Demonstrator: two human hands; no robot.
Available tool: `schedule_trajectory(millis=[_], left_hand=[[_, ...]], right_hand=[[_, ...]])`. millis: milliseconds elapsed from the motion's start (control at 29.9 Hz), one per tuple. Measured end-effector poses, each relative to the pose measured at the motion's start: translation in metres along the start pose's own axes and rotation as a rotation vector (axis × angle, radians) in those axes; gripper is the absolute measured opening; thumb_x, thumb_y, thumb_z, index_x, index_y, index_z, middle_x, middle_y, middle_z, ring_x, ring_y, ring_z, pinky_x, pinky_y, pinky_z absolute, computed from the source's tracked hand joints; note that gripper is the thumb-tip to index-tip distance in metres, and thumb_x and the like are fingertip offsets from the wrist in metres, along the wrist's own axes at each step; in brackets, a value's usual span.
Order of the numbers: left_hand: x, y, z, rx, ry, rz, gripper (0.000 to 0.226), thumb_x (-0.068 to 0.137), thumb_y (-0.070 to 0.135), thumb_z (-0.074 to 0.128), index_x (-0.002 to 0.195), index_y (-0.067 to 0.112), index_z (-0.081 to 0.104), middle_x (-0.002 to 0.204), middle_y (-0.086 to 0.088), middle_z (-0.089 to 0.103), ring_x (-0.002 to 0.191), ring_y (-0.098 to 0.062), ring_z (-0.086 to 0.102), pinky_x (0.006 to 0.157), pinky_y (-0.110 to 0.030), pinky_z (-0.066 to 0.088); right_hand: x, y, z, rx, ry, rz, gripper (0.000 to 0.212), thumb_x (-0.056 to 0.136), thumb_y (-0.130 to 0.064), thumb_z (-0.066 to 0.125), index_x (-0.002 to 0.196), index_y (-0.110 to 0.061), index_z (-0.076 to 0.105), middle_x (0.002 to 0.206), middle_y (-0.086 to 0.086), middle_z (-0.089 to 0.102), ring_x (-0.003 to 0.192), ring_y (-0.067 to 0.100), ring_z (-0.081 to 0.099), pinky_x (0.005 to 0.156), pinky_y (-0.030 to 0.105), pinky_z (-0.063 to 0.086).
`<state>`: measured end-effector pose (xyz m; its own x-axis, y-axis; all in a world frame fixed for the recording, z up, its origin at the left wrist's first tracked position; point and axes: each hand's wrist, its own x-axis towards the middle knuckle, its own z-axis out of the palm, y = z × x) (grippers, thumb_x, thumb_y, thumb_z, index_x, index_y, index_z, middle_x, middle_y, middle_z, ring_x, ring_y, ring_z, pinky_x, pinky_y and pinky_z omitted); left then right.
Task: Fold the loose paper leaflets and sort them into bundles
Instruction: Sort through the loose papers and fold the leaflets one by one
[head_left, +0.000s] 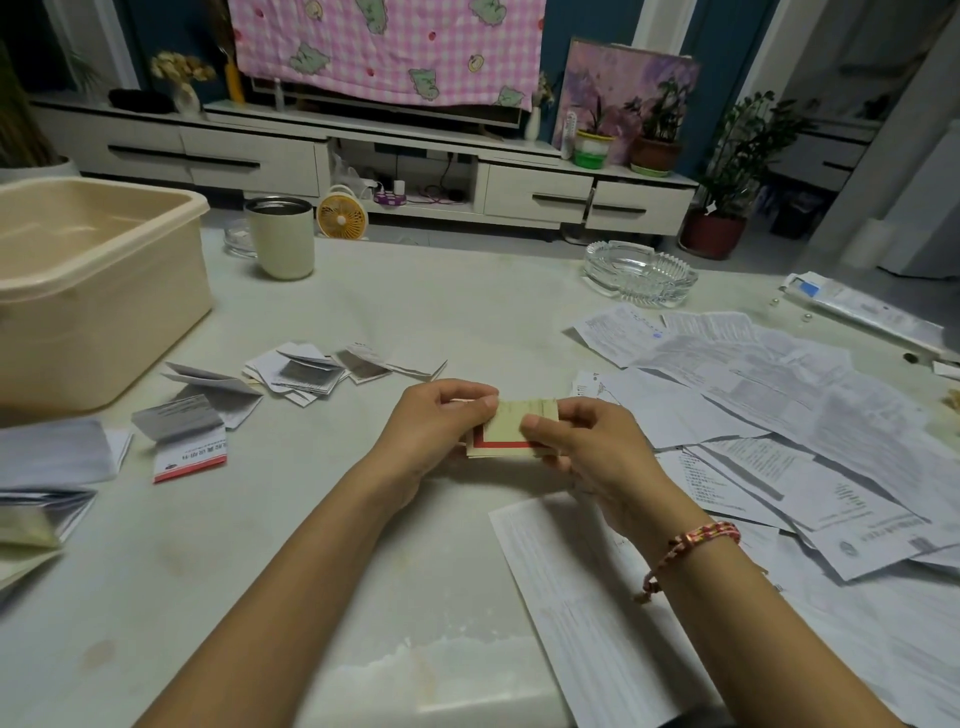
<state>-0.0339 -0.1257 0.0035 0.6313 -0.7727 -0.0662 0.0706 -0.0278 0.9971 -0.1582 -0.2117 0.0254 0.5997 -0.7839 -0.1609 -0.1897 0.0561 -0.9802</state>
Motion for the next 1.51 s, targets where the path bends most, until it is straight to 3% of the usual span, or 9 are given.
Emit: schedule_trajectory(millis=[167,268,502,703,937,1071,1205,1372,1506], left_hand=[[0.001,0.000,-0.002,-0.064,-0.060,-0.086,0.014,0.093,0.014,0.056,0.092,0.004,0.066,0.085,-0.012,0.057,0.067,-0.016,0.060,0.051,-0.023,0.056],[0.005,-0.002,-0.004,-0.034,-0.008,-0.052,0.014,0.093,0.010,0.055,0.098,0.000,0.064,0.081,-0.011,0.052,0.066,-0.014,0.054,0.050,-0.022,0.056],[0.010,-0.004,-0.009,0.025,0.103,-0.003,0.013,0.091,0.005,0.056,0.088,0.009,0.067,0.070,-0.006,0.054,0.061,-0.012,0.053,0.048,-0.021,0.055],[0.020,-0.009,-0.023,0.091,0.221,0.011,0.013,0.091,0.003,0.055,0.087,0.007,0.067,0.068,-0.003,0.056,0.057,-0.012,0.054,0.044,-0.020,0.053],[0.025,-0.005,-0.033,0.026,0.434,-0.017,0.019,0.097,0.025,0.044,0.090,0.012,0.057,0.072,0.001,0.064,0.052,-0.018,0.058,0.047,-0.024,0.046],[0.031,-0.007,-0.038,0.031,0.455,-0.029,0.024,0.095,0.019,0.044,0.077,0.012,0.058,0.073,-0.001,0.063,0.057,-0.017,0.055,0.055,-0.026,0.044],[0.033,-0.012,-0.035,0.104,0.400,-0.045,0.026,0.091,0.012,0.045,0.069,0.018,0.057,0.075,-0.003,0.065,0.061,-0.021,0.058,0.062,-0.030,0.047],[0.029,-0.015,-0.026,0.233,0.402,-0.004,0.018,0.090,0.020,0.048,0.074,0.022,0.058,0.090,-0.004,0.070,0.088,-0.030,0.065,0.084,-0.044,0.053],[0.019,-0.012,-0.011,0.296,0.333,0.092,0.012,0.090,0.016,0.049,0.085,0.023,0.058,0.095,-0.003,0.068,0.089,-0.026,0.065,0.085,-0.041,0.053]], right_hand=[[0.009,0.000,0.007,0.019,0.011,0.007,0.004,0.087,-0.009,0.062,0.088,-0.005,0.064,0.084,0.010,0.065,0.071,0.016,0.061,0.057,0.019,0.051],[0.014,-0.001,0.009,0.052,0.013,0.022,0.014,0.092,-0.014,0.056,0.080,-0.009,0.062,0.084,0.008,0.062,0.072,0.017,0.058,0.050,0.017,0.049],[0.025,0.002,0.020,-0.085,0.111,-0.090,0.010,0.086,-0.008,0.063,0.076,-0.007,0.063,0.068,0.004,0.058,0.058,0.011,0.052,0.044,0.013,0.044],[0.033,0.002,0.034,-0.093,0.008,-0.058,0.006,0.085,-0.004,0.064,0.080,-0.004,0.062,0.066,0.004,0.058,0.053,0.011,0.052,0.046,0.015,0.045],[0.068,-0.005,0.051,-0.016,0.111,-0.045,0.015,0.085,-0.001,0.062,0.072,-0.007,0.059,0.065,0.006,0.058,0.041,0.008,0.054,0.048,0.016,0.048],[0.097,-0.007,0.077,0.057,0.139,-0.017,0.014,0.086,-0.001,0.060,0.075,-0.007,0.056,0.073,0.007,0.060,0.046,0.012,0.058,0.047,0.017,0.050],[0.109,0.006,0.096,-0.383,0.247,-0.123,0.006,0.081,-0.007,0.062,0.077,-0.006,0.058,0.084,0.016,0.064,0.067,0.022,0.059,0.058,0.025,0.044],[0.098,0.002,0.087,-0.616,0.231,-0.195,0.044,0.085,-0.032,0.062,0.117,-0.006,0.046,0.118,0.012,0.052,0.104,0.029,0.053,0.073,0.028,0.035],[0.079,-0.006,0.047,-0.540,0.210,-0.242,0.019,0.087,-0.026,0.057,0.100,-0.012,0.060,0.102,0.007,0.064,0.096,0.027,0.060,0.078,0.032,0.044]])
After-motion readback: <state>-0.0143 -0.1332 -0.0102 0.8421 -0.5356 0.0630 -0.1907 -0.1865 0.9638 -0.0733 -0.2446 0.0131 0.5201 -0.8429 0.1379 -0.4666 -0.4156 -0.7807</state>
